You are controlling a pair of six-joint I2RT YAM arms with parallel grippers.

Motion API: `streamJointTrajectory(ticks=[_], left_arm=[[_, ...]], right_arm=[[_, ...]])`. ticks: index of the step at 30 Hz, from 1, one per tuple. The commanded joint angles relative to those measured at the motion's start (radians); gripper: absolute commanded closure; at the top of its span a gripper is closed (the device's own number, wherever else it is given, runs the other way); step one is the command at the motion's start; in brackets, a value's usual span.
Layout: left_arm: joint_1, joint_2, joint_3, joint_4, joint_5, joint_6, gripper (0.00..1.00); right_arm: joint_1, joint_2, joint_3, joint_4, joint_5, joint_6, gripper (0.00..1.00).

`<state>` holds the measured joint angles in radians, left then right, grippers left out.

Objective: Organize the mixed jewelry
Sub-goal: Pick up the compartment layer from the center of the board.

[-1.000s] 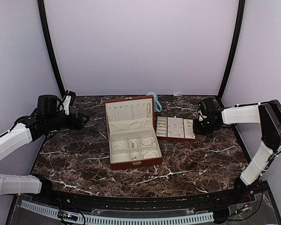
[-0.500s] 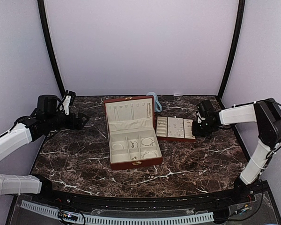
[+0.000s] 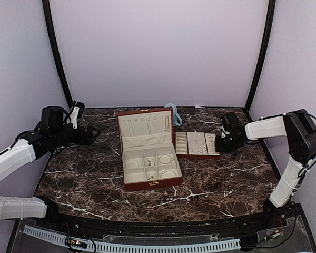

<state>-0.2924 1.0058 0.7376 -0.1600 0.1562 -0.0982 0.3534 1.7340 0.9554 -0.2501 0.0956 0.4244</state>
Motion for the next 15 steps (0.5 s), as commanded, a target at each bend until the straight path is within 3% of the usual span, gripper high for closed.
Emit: streamJointTrajectory(ticks=[1, 10, 15], left_arm=[[0.006, -0.027, -0.013, 0.019, 0.008, 0.005, 0.09], [0.006, -0.031, -0.015, 0.023, 0.013, 0.005, 0.09], [0.006, -0.034, -0.016, 0.025, 0.014, 0.005, 0.09]], right_arm=[[-0.005, 0.065, -0.014, -0.036, 0.017, -0.015, 0.94], [-0.003, 0.087, -0.012, -0.040, 0.024, -0.031, 0.94], [0.003, 0.087, 0.003, -0.053, 0.043, -0.036, 1.00]])
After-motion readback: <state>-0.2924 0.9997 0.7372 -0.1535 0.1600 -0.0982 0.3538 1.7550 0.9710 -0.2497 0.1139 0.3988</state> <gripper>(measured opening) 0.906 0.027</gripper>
